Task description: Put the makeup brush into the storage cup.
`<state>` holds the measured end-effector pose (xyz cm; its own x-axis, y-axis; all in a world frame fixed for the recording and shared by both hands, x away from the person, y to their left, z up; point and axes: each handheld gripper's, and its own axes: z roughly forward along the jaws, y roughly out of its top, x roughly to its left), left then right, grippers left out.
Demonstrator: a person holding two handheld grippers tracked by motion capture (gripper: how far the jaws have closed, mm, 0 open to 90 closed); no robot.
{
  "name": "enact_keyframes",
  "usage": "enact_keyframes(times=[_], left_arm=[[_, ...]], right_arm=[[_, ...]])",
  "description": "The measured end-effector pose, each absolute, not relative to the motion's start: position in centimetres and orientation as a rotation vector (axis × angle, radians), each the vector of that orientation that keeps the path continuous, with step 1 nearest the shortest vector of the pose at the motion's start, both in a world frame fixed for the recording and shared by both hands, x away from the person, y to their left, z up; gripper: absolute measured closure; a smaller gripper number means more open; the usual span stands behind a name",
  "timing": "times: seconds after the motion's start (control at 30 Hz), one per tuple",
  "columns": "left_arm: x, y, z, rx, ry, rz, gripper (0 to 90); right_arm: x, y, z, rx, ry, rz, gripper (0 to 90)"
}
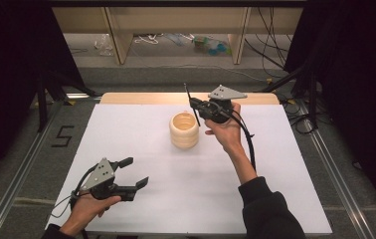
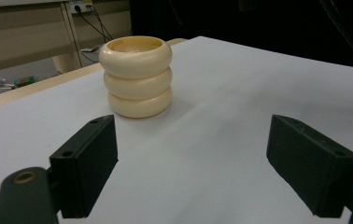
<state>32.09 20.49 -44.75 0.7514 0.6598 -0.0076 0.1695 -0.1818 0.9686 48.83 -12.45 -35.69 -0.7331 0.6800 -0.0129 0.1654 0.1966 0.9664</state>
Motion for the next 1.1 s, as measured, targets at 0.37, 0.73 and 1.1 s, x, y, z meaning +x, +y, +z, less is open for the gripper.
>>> enact_keyframes(times=[0.37, 0.73, 1.1], left_arm=[[32.0, 20.5, -44.7, 1.736, 0.658, 0.493, 16.4], [32.0, 20.5, -44.7, 1.735, 0.658, 0.493, 16.4], [32.0, 20.5, -44.7, 1.735, 0.658, 0.492, 16.3]], right_arm=[[50.1, -10.6, -35.6, 0.778, 2.031, 1.572, 85.2], [51.0, -9.7, -36.2, 0.801, 2.038, 1.57, 85.2], [51.6, -9.5, -36.7, 0.823, 2.031, 1.569, 85.2]])
